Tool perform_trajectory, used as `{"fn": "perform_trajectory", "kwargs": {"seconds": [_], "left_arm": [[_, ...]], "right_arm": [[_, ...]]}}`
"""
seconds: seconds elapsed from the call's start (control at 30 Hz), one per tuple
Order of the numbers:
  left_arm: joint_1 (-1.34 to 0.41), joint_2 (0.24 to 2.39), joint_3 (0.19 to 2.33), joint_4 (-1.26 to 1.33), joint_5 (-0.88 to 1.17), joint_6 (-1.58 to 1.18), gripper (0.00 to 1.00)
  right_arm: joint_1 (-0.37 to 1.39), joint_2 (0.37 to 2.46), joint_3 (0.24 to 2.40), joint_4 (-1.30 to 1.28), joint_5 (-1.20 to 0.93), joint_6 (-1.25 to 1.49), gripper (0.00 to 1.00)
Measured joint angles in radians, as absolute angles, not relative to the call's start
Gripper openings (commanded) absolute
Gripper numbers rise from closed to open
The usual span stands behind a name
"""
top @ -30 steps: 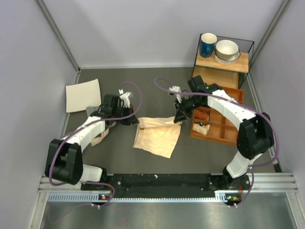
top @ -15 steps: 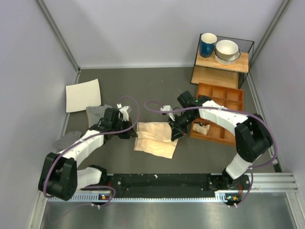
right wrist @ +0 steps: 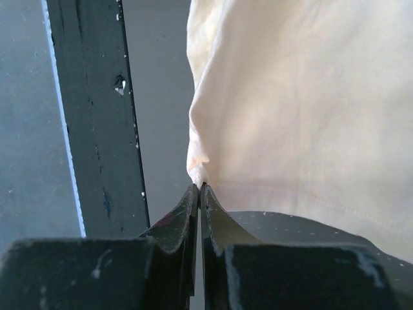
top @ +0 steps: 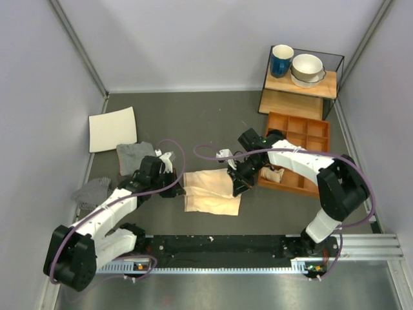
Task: Roll the underwear
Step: Fold the underwear at the center of the board.
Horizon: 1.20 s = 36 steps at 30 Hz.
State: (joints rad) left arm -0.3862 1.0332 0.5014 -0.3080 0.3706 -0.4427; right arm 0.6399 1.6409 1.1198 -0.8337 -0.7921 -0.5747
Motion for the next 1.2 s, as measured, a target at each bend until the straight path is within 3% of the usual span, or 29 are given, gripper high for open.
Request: {"fn": "perform_trajectory", "kwargs": {"seconds": [0.27, 0.53, 0.6, 0.67, 0.93, 1.1, 1.2], "left_arm": [[-0.397, 0.956, 0.403, -0.345, 0.361, -0.501, 0.22], [-0.472, 0.920, 0.402, -0.345, 0.381, -0.531, 0.28], [-0.487, 0.914, 0.399, -0.345, 0.392, -0.543, 0.30], [-0.492, 0.901, 0.397, -0.353, 0.402, -0.554, 0.38], [-0.493, 0.750, 0.397, -0.377, 0.433, -0.605, 0.40], [-0.493, 0.718, 0.398, -0.377, 0.455, -0.630, 0.39], [-0.493, 0.744, 0.413, -0.378, 0.452, -0.630, 0.33]], "right_arm": [[0.674, 1.652, 1.119, -0.833, -0.766, -0.575, 0.00], [0.706, 1.708, 1.103, -0.840, -0.687, -0.575, 0.00], [0.706, 1.711, 1.098, -0.845, -0.673, -0.575, 0.04], [0.706, 1.711, 1.097, -0.851, -0.662, -0.576, 0.10], [0.706, 1.713, 1.093, -0.884, -0.652, -0.587, 0.27], [0.690, 1.710, 1.095, -0.914, -0.675, -0.602, 0.27], [0.664, 1.708, 1.115, -0.934, -0.682, -0.600, 0.18]]}}
